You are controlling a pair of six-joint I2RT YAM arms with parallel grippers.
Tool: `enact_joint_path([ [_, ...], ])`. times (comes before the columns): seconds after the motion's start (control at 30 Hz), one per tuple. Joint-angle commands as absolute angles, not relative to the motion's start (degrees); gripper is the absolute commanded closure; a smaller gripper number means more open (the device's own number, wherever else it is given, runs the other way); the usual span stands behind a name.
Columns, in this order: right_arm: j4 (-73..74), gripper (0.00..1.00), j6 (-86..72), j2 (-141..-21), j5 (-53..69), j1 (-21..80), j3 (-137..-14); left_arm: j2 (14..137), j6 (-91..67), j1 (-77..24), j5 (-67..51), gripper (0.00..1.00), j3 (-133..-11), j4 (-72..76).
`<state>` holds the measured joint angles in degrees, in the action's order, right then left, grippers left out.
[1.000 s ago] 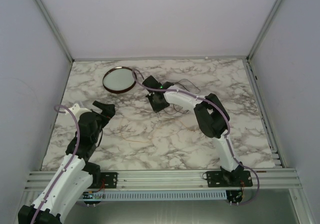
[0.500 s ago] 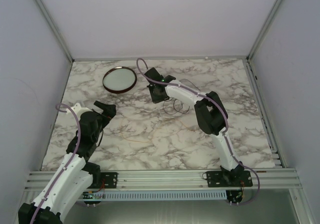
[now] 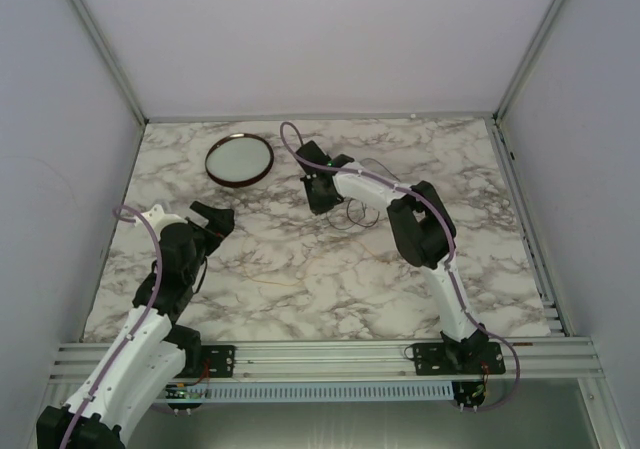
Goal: Zip-tie the wires
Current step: Pick up the ribbon at the center of the board.
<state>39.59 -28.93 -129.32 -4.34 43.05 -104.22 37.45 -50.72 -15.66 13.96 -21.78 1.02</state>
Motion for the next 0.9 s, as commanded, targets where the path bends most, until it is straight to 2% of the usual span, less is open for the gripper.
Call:
enact_joint_path([
  [0.0,39.2,0.98,-30.2,-128.9,-4.1,43.2,-104.6,36.7,-49.0,-15.8,13.2,0.00,-23.5,3.6],
  [0.5,39.6,0.99,-29.9,-130.6,-5.5,41.9,-118.0,38.5,-45.5,-15.8,8.0,0.00,-23.7,9.6],
  [0.63,38.9,1.00,-29.1,-130.5,-9.5,41.0,-123.0,40.6,-43.5,-15.7,6.1,0.00,-25.7,11.4],
  [0.77,35.6,1.00,-28.1,-129.8,-13.7,39.3,-128.6,42.3,-42.5,-15.8,5.9,0.00,-27.4,11.3],
  [0.87,29.0,1.00,-28.0,-127.0,-14.4,37.8,-127.5,42.7,-42.7,-15.8,5.8,0.00,-27.4,11.5],
])
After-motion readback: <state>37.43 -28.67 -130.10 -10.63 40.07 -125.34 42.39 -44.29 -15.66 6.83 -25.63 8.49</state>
